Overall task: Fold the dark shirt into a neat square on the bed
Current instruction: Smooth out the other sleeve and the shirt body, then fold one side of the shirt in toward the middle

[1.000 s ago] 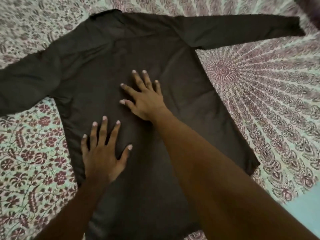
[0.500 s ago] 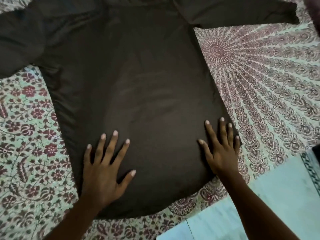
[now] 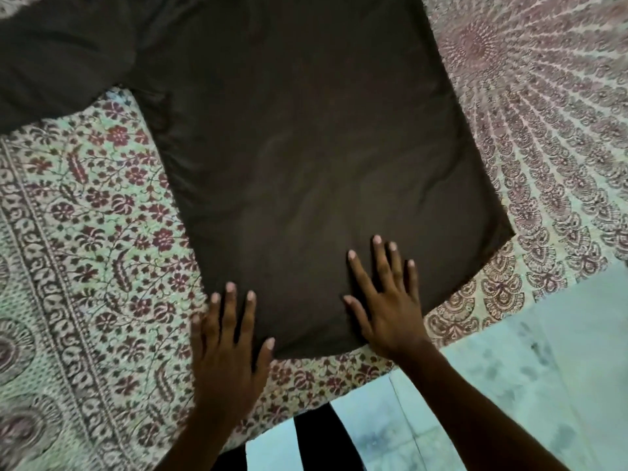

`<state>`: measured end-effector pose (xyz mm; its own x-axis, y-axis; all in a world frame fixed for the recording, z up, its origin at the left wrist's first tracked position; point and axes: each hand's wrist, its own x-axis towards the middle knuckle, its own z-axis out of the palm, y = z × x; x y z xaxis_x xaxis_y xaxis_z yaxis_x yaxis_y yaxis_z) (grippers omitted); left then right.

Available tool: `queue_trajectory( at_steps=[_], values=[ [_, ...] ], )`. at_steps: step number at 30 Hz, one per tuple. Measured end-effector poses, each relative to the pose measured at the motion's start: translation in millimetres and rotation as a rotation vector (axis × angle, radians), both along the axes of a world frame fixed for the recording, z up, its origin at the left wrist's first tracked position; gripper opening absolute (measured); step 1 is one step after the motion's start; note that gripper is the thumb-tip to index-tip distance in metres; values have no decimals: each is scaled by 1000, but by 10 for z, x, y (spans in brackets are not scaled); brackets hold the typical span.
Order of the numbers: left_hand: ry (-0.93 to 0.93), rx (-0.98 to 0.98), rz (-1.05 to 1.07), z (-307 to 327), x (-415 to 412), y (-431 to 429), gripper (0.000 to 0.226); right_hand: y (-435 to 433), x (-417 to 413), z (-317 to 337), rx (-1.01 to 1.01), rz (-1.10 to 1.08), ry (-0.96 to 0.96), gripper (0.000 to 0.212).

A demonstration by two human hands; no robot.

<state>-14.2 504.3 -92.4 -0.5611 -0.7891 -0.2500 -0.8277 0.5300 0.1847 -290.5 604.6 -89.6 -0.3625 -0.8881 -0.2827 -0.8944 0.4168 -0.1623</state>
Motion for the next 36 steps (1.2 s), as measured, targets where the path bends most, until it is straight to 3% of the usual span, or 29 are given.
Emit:
queue_trajectory(
  at_steps=[7,11,15,21,26,31,34,36],
  values=[
    [91,178,-252,158,648,315,67,-123,688,229,-41,143,-176,63],
    [369,183,-75,383,683,-140,53,-815,1026,338,-110,170,-307,60],
    [474,33,132,377,696,-990,52,-1669,1318,420,-154,153,-362,57],
    [252,-94,312,361,1003,-2634,65,-3266,1785,398,-191,134,-333,69],
    [111,-141,410,179,1559,-3633,79,-4625,1872,355,-226,123,-106,82],
    [61,-168,471,-194,2016,-3882,85,-5517,1706,238,-60,-123,62,106],
    [74,-210,426,-244,2036,-3867,84,-5695,2097,65,7,-6,156,117],
    [72,-230,415,-260,2054,-3870,85,-5747,2610,-63,-27,165,144,113]
  ],
)
